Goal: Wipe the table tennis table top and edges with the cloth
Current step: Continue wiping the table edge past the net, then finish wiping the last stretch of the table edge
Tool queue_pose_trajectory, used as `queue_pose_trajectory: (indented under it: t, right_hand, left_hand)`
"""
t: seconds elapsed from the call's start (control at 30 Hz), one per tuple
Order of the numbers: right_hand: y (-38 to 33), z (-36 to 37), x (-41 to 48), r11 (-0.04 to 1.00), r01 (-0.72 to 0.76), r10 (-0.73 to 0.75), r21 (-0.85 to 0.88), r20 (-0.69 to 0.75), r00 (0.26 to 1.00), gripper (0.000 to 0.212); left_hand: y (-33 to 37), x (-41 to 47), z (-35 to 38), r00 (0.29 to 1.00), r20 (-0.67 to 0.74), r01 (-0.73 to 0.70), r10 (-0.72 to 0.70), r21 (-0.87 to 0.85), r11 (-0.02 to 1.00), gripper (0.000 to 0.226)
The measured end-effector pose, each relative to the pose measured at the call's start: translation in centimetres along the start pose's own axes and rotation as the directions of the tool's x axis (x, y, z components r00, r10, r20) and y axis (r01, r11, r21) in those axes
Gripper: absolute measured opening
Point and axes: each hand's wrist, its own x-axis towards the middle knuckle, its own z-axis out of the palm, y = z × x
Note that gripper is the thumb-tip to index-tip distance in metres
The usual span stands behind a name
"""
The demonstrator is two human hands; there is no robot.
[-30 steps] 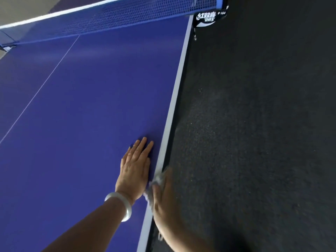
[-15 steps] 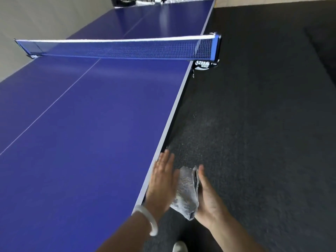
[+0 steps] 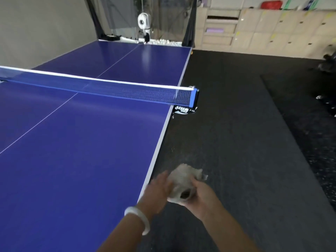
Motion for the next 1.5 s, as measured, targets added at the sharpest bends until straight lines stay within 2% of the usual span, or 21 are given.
queue_pose_trajectory:
  t: [0.03, 0.07, 0.1, 0.17, 0.2, 0.23, 0.27, 0.3, 0.33, 0.37, 0.53, 0.6, 0.67, 0.77, 0.9, 0.93, 1.03, 1.13, 1.33, 1.43, 1.5]
  right_hand:
    - [-1.4, 0.0, 0.4, 0.998, 0.038, -0.037, 0.045, -0.029, 0.999, 0.039]
    - [-3.0, 0.1, 0.8, 0.994, 0.102, -0.097, 0.039, -0.112, 0.989, 0.041]
    - [-4.7, 0.2, 1.5, 0.99, 0.136, -0.127, 0.046, -0.156, 0.979, 0.041]
    - [-7.4, 0.0, 2.0, 0.988, 0.129, -0.111, 0.083, -0.186, 0.976, 0.04]
    - [-8.7, -0.3, 2.5, 0.989, 0.111, -0.093, 0.099, -0.169, 0.981, 0.039]
    - [-10.4, -0.6, 3.1, 0.988, 0.1, -0.081, 0.116, -0.161, 0.984, 0.039]
    - [-12.1, -0.8, 3.6, 0.984, 0.102, -0.078, 0.144, -0.162, 0.984, 0.038]
    - [-14.0, -1.0, 4.3, 0.978, 0.131, -0.103, 0.161, -0.168, 0.98, 0.035]
    - [-15.9, -1.5, 5.1, 0.972, 0.166, -0.134, 0.166, -0.19, 0.973, 0.031]
    - [-17.8, -2.0, 6.0, 0.97, 0.186, -0.15, 0.156, -0.216, 0.965, 0.028]
    - [-28.4, -3.2, 10.9, 0.986, 0.162, -0.168, -0.046, -0.202, 0.965, 0.013]
    - [-32.5, -2.7, 13.0, 0.96, 0.204, -0.238, -0.191, -0.178, 0.955, 0.017]
    - [-36.3, -1.6, 15.4, 0.892, 0.281, -0.334, -0.354, -0.098, 0.937, 0.028]
    - [-40.8, 0.6, 19.5, 0.78, 0.309, -0.395, -0.544, -0.045, 0.917, 0.036]
    - [-43.9, 4.6, 24.9, 0.659, 0.351, -0.411, -0.665, 0.072, 0.909, 0.045]
    - [-44.6, 5.7, 26.1, 0.576, 0.391, -0.434, -0.718, 0.137, 0.891, 0.051]
    - [-46.9, 8.9, 30.4, 0.241, 0.471, -0.487, -0.849, 0.314, 0.815, 0.048]
    - [-49.2, 11.9, 34.7, 0.069, 0.477, -0.506, -0.876, 0.382, 0.774, 0.042]
    - [-52.3, 16.2, 42.9, -0.008, 0.382, -0.465, -0.924, 0.341, 0.817, 0.034]
    - [-52.1, 18.3, 47.1, 0.006, 0.293, -0.393, -0.956, 0.268, 0.88, 0.027]
    - [-51.0, 19.6, 49.9, -0.005, 0.261, -0.327, -0.965, 0.249, 0.912, 0.031]
  left_hand:
    - [-0.5, 1.9, -0.2, 0.984, -0.052, 0.173, -0.172, 0.017, 0.985, 0.049]
    - [-0.2, 3.6, -0.9, 0.974, -0.06, 0.222, -0.216, 0.113, 0.968, 0.05]
    - [0.6, 5.1, -1.0, 0.99, -0.084, 0.123, -0.113, 0.116, 0.986, 0.052]
    - [3.9, 7.4, -0.1, 0.987, 0.05, -0.139, 0.15, -0.175, 0.975, 0.055]
    - [5.3, 8.2, 0.9, 0.949, 0.167, -0.226, 0.267, -0.229, 0.947, 0.056]
    - [5.3, 9.2, 2.1, 0.925, 0.191, -0.297, 0.327, -0.17, 0.94, 0.055]
    - [5.0, 10.6, 2.5, 0.942, 0.193, -0.26, 0.276, -0.104, 0.96, 0.053]
    - [4.6, 12.8, 2.7, 0.976, 0.164, -0.138, 0.144, -0.051, 0.989, 0.051]
    - [4.6, 15.0, 2.8, 0.991, 0.134, 0.015, -0.013, -0.012, 1.0, 0.049]
    - [4.6, 17.0, 3.1, 0.987, 0.124, 0.102, -0.104, 0.023, 0.995, 0.046]
    - [6.9, 25.2, 3.2, 0.971, 0.089, 0.232, -0.222, -0.124, 0.965, 0.019]
    - [7.7, 28.1, 2.9, 0.963, 0.072, 0.27, -0.261, -0.172, 0.947, 0.029]
    - [8.9, 30.4, 2.4, 0.941, 0.07, 0.339, -0.332, -0.194, 0.921, 0.036]
    - [9.8, 33.2, 1.7, 0.923, 0.006, 0.377, -0.385, -0.224, 0.899, 0.034]
    - [10.1, 37.4, -0.6, 0.91, -0.067, 0.382, -0.41, -0.252, 0.889, 0.027]
    - [9.9, 38.9, -1.4, 0.905, -0.097, 0.378, -0.413, -0.258, 0.889, 0.023]
    - [8.4, 44.2, -4.3, 0.89, -0.2, 0.348, -0.409, -0.28, 0.895, 0.02]
    - [6.0, 50.2, -7.3, 0.894, -0.261, 0.291, -0.364, -0.278, 0.915, 0.02]
    - [-0.3, 61.8, -11.5, 0.872, -0.325, 0.26, -0.367, -0.327, 0.908, 0.029]
    - [-3.3, 65.8, -12.7, 0.876, -0.259, 0.33, -0.406, -0.291, 0.898, 0.028]
    - [-5.5, 67.4, -12.7, 0.874, -0.195, 0.403, -0.444, -0.219, 0.889, 0.028]
